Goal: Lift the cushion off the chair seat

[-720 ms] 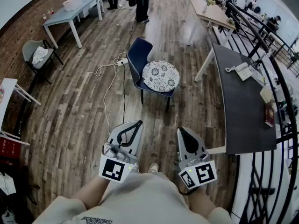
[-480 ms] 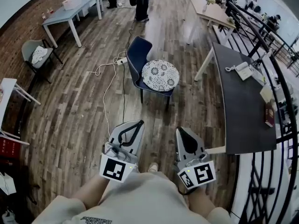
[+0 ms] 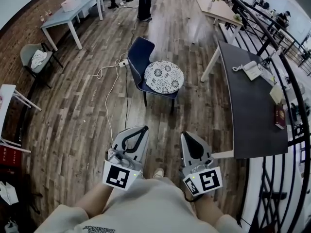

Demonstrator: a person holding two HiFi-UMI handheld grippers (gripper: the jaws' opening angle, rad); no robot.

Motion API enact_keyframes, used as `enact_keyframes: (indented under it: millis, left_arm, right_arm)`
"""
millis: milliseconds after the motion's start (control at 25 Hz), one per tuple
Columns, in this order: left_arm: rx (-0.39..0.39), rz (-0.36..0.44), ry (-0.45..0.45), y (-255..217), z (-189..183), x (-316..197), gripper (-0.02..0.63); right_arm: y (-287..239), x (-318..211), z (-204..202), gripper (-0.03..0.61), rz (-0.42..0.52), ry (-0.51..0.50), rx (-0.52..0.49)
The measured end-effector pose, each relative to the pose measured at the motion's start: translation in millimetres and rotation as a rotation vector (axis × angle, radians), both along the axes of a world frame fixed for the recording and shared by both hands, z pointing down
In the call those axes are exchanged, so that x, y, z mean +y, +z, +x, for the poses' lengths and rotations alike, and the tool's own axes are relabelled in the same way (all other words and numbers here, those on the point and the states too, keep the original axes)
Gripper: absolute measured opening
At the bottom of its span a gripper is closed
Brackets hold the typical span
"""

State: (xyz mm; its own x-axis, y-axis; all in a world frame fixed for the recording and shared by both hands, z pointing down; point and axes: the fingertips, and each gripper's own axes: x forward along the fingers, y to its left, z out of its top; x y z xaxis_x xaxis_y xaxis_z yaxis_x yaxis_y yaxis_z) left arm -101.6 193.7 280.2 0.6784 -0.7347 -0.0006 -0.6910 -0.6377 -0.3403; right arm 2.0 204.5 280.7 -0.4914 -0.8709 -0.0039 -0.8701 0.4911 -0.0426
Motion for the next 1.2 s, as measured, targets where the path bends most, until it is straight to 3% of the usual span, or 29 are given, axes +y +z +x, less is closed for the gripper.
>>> enact_keyframes:
  millis: [400,880,1200]
  left_arm:
    - [-0.021,-0.017,-0.011,9,26,-4,0.004]
    - [-0.033,-0.017,-0.015,11,59,-2,0.004]
    - [0.004,-0.006,-0.044,16,67,-29,0.005]
  right_arm:
    - [12,-2,27,0.001,-0.017,-0.003,0.020]
    - [4,-13,59,0.002,0.027,-0.003,0.014]
    - [11,-38,72,0.001,0.044,-0.010,0.026]
